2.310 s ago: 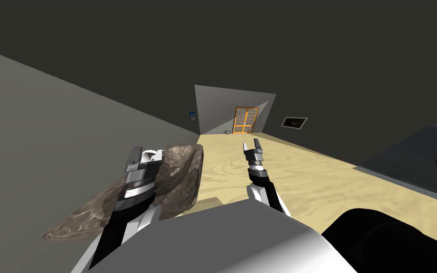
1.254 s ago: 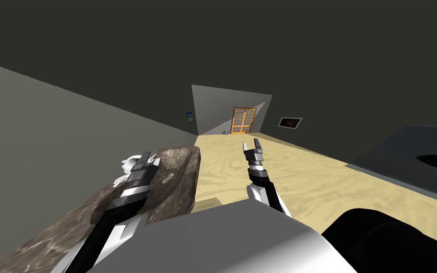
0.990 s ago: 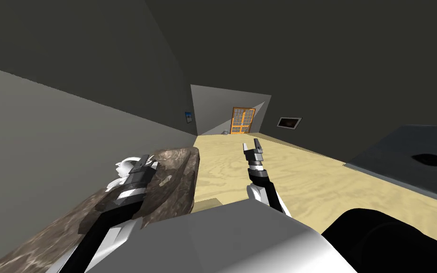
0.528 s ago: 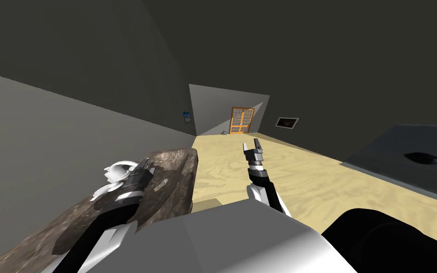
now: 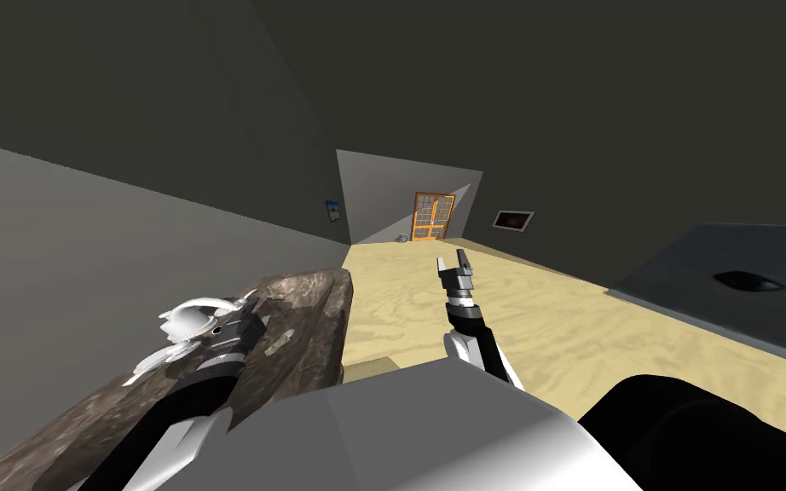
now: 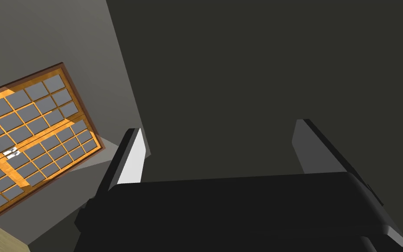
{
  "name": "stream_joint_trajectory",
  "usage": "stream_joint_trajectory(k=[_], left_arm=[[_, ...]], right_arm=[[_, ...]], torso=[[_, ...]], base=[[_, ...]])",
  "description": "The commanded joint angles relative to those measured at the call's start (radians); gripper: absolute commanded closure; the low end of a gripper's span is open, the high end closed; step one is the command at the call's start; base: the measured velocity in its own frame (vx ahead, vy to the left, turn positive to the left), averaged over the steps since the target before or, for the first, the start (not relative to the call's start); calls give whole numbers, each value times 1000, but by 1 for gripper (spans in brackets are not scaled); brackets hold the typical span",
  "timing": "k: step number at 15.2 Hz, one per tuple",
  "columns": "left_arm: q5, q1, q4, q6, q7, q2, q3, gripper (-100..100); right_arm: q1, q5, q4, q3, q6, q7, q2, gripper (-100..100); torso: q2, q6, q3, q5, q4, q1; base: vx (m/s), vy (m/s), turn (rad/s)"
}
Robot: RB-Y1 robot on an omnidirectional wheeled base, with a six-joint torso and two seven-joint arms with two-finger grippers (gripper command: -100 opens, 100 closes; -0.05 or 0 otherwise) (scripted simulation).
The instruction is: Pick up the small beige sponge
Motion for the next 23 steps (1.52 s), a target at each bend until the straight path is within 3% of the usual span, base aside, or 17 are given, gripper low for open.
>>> stream_joint_trajectory(k=[1, 4, 6, 9, 17, 23], left_arm=[[7, 4, 4, 29, 3, 4, 8, -100], [40, 18, 26, 108, 6, 13, 43, -100], [40, 18, 26, 136, 6, 13, 43, -100], [72, 30, 51, 217, 9, 22, 78, -100], [105, 43, 77, 352, 12, 32, 113, -100], [152, 60, 119, 484, 16, 47, 164, -100]], right_arm=[[0, 0, 0, 0, 0, 0, 0, 0], [0, 0, 0, 0, 0, 0, 0, 0], [0, 0, 0, 0, 0, 0, 0, 0], [0, 0, 0, 0, 0, 0, 0, 0], [0, 0, 0, 0, 0, 0, 0, 0], [0, 0, 0, 0, 0, 0, 0, 0]], torso=[[0, 0, 0, 0, 0, 0], [0, 0, 0, 0, 0, 0], [-1, 0, -1, 0, 0, 0], [-1, 0, 0, 0, 0, 0], [0, 0, 0, 0, 0, 0], [0, 0, 0, 0, 0, 0]], base=[[39, -12, -7], [60, -17, -40], [64, -14, -27], [60, -19, -45], [51, -15, -27], [56, -15, -34]])
